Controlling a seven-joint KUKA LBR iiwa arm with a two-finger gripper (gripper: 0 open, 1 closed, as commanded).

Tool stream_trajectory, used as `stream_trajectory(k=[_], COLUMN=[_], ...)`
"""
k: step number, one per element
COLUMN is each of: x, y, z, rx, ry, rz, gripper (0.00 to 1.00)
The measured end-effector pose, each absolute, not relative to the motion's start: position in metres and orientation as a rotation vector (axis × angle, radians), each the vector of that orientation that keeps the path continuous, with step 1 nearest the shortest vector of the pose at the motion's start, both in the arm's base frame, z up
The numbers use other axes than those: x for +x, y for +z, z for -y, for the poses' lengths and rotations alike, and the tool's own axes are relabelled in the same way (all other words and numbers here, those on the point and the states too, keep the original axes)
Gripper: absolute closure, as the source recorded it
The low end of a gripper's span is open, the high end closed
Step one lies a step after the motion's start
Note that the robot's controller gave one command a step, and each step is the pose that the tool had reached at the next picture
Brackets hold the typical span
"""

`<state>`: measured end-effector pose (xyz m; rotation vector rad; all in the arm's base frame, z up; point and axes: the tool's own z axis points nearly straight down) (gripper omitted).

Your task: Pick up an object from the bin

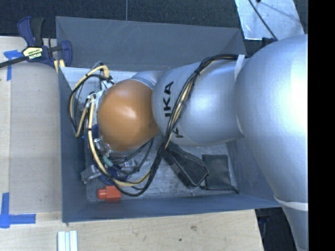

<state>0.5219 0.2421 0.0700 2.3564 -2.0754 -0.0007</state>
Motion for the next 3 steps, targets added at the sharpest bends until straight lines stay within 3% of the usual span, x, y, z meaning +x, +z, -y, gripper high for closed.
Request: stream_trajectory(k=[1,2,3], x=[0.522,0.525,0.526], y=[0.073,0.188,0.193], z=[-0.244,-0.245,-0.245], rx=[2.357,2.362,2.355], ry=[0.000,0.005,-0.001], rz=[2.078,2.087,2.087], gripper=[1.00,1.00,1.00])
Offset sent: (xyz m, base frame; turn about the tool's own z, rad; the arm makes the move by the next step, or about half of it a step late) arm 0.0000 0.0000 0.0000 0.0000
